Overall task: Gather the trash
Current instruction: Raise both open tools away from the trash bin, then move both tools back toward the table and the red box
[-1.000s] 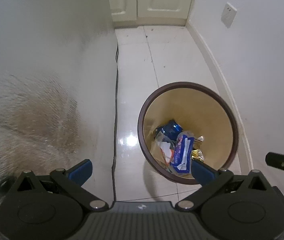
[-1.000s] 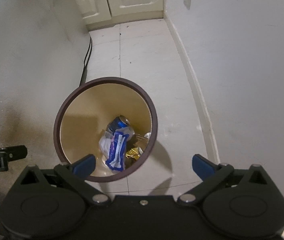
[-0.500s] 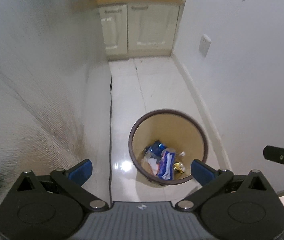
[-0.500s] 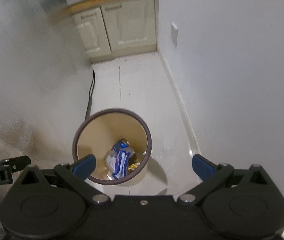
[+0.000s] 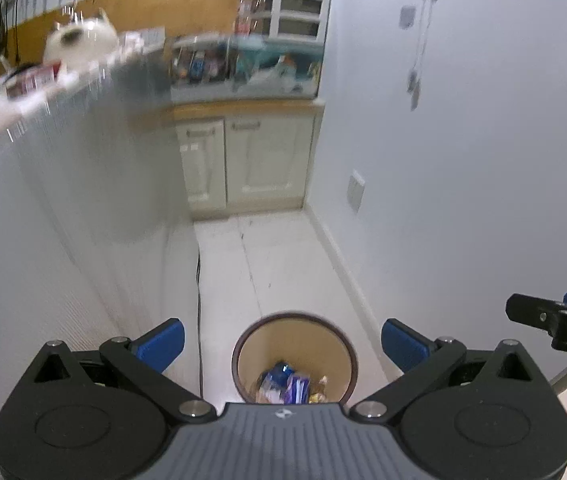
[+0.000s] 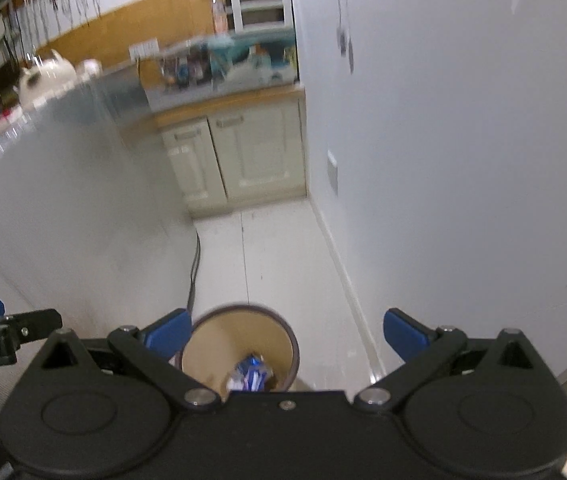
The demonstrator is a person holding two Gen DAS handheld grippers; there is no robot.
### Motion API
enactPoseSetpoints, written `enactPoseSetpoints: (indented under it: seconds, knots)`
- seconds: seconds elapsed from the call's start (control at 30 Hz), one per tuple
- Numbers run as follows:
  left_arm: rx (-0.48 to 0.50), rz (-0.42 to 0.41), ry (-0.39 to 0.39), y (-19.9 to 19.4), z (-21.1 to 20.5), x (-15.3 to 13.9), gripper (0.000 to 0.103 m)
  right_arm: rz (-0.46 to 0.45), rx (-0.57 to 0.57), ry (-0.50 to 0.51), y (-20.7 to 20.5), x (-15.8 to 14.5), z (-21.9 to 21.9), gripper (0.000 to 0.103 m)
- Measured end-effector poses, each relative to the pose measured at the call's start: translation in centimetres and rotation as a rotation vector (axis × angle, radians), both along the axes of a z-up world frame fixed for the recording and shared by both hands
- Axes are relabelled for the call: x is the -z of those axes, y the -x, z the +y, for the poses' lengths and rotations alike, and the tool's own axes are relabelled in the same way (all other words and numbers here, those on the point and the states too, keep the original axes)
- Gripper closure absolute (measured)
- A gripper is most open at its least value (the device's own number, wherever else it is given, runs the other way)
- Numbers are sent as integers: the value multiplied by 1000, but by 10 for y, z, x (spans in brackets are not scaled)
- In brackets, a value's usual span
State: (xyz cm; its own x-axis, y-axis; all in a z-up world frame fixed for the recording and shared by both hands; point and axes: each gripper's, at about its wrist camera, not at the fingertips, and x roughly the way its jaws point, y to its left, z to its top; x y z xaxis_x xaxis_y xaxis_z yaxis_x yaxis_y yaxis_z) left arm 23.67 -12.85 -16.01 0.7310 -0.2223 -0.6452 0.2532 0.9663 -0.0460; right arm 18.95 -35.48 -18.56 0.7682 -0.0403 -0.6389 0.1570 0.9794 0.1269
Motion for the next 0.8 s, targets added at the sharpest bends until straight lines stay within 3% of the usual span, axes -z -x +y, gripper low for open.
enactPoseSetpoints:
  seconds: [0.57,0.8]
  knots:
    - [-4,-330,12,96,34,-147,0,-277,-65,24,54,-120,35,0]
    - [-38,-431,-10,116,68,-194,0,-339,-144,22,59,-149,69,0]
